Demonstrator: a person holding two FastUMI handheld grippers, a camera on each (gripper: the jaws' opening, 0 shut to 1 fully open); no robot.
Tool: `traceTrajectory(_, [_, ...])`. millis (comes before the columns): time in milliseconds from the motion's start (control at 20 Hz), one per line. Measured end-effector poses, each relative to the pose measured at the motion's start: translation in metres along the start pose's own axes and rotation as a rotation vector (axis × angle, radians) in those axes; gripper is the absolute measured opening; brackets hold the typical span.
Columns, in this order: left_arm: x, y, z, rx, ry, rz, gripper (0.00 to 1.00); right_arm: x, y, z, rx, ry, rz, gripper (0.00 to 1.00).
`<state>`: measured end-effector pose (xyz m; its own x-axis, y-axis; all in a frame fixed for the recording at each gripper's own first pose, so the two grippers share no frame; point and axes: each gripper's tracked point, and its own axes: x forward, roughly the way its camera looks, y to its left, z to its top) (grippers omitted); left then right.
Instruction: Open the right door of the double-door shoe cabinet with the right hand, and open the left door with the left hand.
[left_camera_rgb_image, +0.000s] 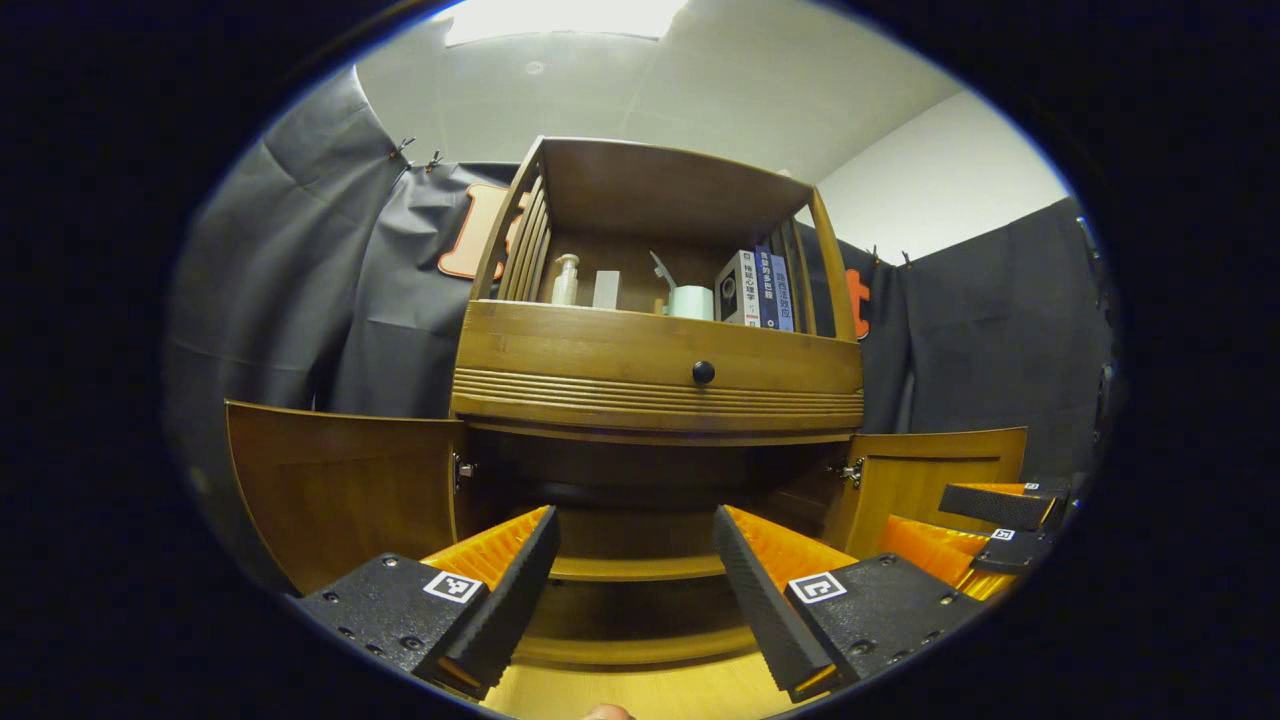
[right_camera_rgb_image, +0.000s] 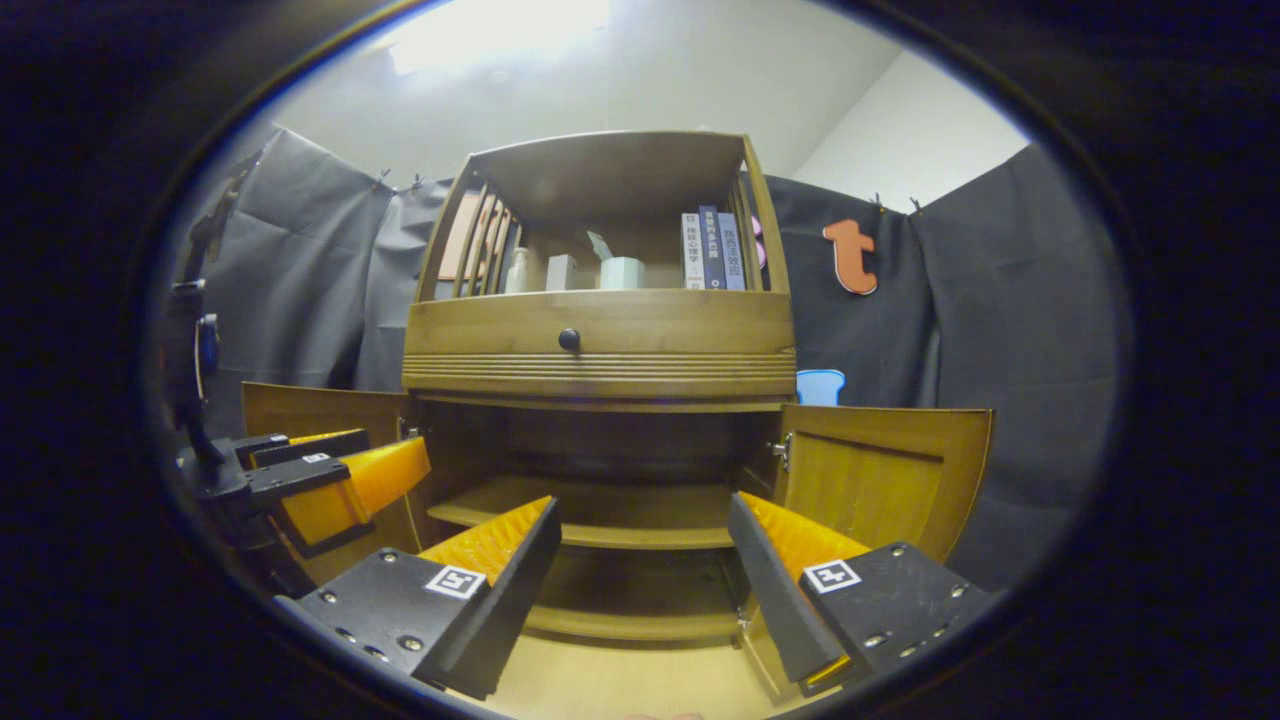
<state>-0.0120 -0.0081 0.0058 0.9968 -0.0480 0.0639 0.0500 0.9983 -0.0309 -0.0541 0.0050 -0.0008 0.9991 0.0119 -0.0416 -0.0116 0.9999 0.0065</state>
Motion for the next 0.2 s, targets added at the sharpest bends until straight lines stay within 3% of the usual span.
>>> traceTrajectory(150, [-0.0016,0.0018,0.0014,0.002,-0.001,-0.011,0.99,-0.0016,0.0035,0.0011,-0.003,0.0,-0.007,1.0])
traceTrajectory(200, [-0.0023,0.0022,0.0017,0.001,-0.001,-0.016,0.92,-0.0034,0.0047,0.0012,-0.002,-0.002,-0.01,1.0])
